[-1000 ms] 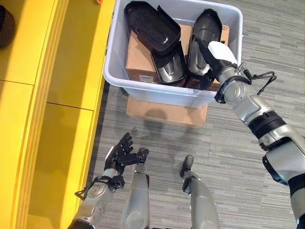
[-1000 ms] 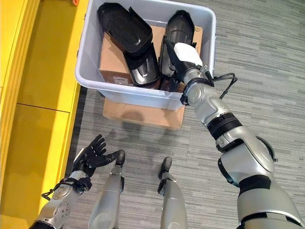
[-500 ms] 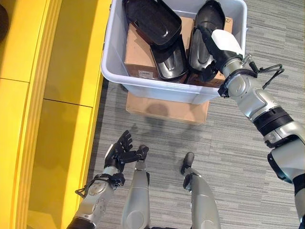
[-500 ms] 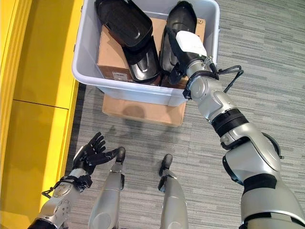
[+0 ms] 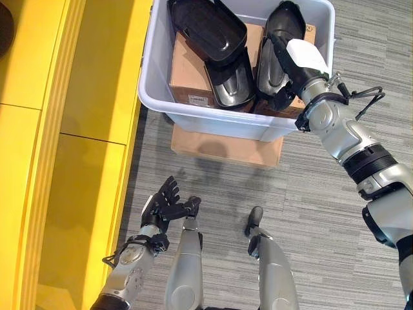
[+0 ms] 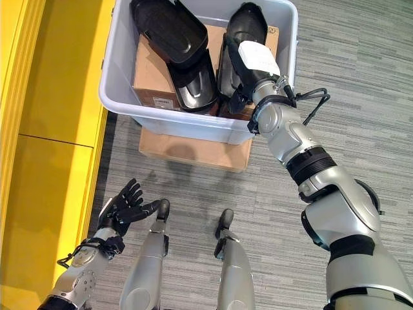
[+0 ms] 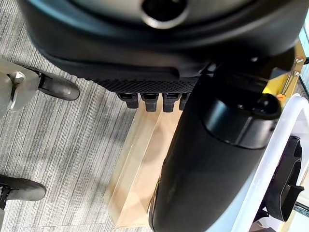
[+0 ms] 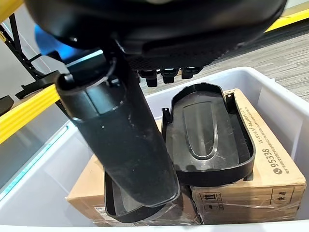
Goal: Move parts from the plastic box to the shelf.
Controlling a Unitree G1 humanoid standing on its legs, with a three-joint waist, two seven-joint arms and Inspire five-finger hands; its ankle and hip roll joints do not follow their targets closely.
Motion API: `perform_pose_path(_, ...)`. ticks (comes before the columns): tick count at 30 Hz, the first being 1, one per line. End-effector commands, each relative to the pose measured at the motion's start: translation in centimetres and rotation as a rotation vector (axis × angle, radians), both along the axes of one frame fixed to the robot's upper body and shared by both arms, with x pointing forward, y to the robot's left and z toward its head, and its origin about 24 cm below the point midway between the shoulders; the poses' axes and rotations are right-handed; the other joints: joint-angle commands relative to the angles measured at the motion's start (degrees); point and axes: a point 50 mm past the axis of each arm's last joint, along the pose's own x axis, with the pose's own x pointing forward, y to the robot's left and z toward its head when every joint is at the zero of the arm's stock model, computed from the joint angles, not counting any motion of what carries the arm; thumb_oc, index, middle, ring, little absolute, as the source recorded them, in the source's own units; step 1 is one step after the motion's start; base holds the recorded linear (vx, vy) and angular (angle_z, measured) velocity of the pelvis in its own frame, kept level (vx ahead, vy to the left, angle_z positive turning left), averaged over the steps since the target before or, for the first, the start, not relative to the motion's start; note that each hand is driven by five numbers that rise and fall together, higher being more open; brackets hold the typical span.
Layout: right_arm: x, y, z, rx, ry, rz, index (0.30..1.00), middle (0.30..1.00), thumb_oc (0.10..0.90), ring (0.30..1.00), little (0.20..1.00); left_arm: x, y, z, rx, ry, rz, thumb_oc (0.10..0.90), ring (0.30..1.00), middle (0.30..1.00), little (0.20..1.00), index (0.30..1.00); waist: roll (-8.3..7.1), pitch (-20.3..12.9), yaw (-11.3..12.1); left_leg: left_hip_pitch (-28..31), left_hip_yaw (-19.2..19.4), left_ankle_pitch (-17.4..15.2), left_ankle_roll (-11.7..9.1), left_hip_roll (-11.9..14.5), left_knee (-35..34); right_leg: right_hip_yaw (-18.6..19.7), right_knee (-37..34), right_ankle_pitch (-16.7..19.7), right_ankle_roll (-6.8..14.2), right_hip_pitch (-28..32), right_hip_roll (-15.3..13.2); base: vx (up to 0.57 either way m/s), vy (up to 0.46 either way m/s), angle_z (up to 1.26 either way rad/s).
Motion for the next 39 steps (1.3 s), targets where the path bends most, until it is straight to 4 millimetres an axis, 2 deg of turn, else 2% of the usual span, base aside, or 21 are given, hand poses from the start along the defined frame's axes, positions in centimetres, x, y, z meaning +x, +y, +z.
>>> perform_pose_path(1,-2.2,1.1,9.3,0.011,-0.318,0.065,1.0,1.0,0.9,1.0,1.0,-0.4,0.7,2.5,0.044,-0.134,-0.023,0.9,1.0,1.0,1.0,1.0,-1.03,-1.2,0.7,2.5,-1.3,-10.2,1.9,1.4,7.2,3.1,0.8,-2.3,4.1,3.5,-4.7,0.0,0.0,0.0)
perform_pose_path(39,-1.7,2.3,8.6,0.004,-0.294,0.077,1.0,1.0,0.9,1.0,1.0,-0.1,0.5,2.7,0.04,-0.143,-0.014,0.9,1.0,1.0,1.0,1.0,-1.44,0.1,0.9,1.2,-1.7,-10.3,2.2,1.1,8.6,2.9,1.2,-2.3,3.9,3.4,-4.6,0.0,0.0,0.0)
